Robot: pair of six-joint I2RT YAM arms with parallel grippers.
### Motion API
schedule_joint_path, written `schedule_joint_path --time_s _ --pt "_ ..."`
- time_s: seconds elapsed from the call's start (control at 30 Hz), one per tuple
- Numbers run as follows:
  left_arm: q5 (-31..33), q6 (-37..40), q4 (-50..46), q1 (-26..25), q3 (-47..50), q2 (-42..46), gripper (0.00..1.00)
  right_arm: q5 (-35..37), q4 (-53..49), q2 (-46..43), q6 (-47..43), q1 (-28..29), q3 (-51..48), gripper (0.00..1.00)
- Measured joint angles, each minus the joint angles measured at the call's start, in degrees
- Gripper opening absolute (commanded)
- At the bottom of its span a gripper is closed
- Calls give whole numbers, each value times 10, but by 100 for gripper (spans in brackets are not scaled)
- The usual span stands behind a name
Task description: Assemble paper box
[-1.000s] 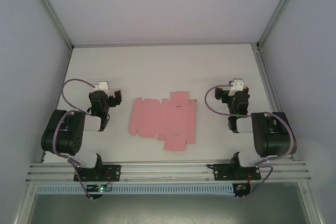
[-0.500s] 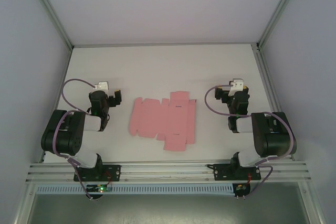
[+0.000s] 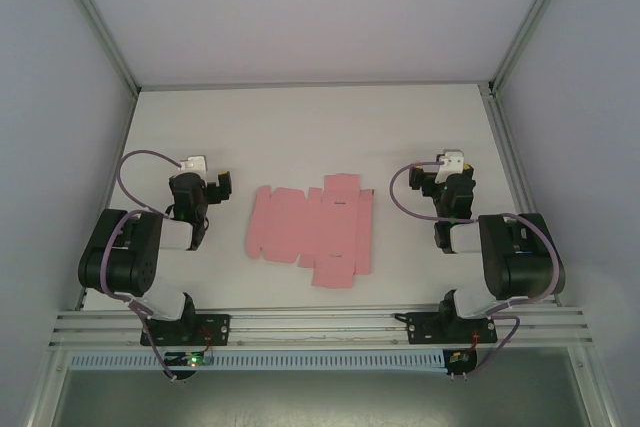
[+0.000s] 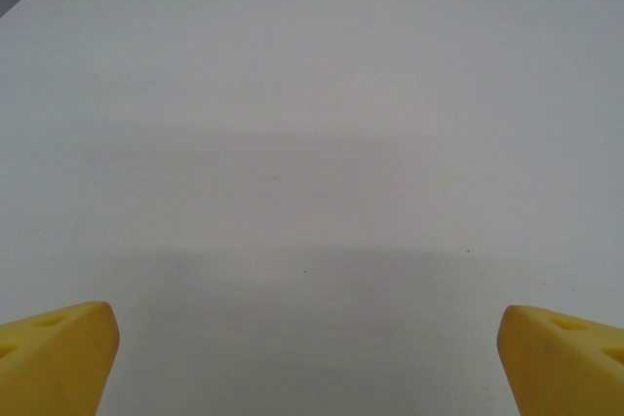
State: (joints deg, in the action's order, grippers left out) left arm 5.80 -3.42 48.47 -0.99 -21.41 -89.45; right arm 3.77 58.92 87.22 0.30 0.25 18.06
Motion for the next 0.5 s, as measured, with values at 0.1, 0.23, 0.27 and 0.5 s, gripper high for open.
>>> schedule_joint_path --time_s 0.1,0.23,0.27,0.5 --pt "0 0 0 0 -1 0 100 0 -11 -5 0 0 1 98" --pt "11 -3 -85 0 -31 37 100 14 -141 -100 0 16 30 98" --pt "18 -9 -126 0 -50 63 100 15 -180 -137 3 24 48 98" --pt "-43 -96 -343 -4 -169 225 100 -8 -445 -256 110 128 232 98"
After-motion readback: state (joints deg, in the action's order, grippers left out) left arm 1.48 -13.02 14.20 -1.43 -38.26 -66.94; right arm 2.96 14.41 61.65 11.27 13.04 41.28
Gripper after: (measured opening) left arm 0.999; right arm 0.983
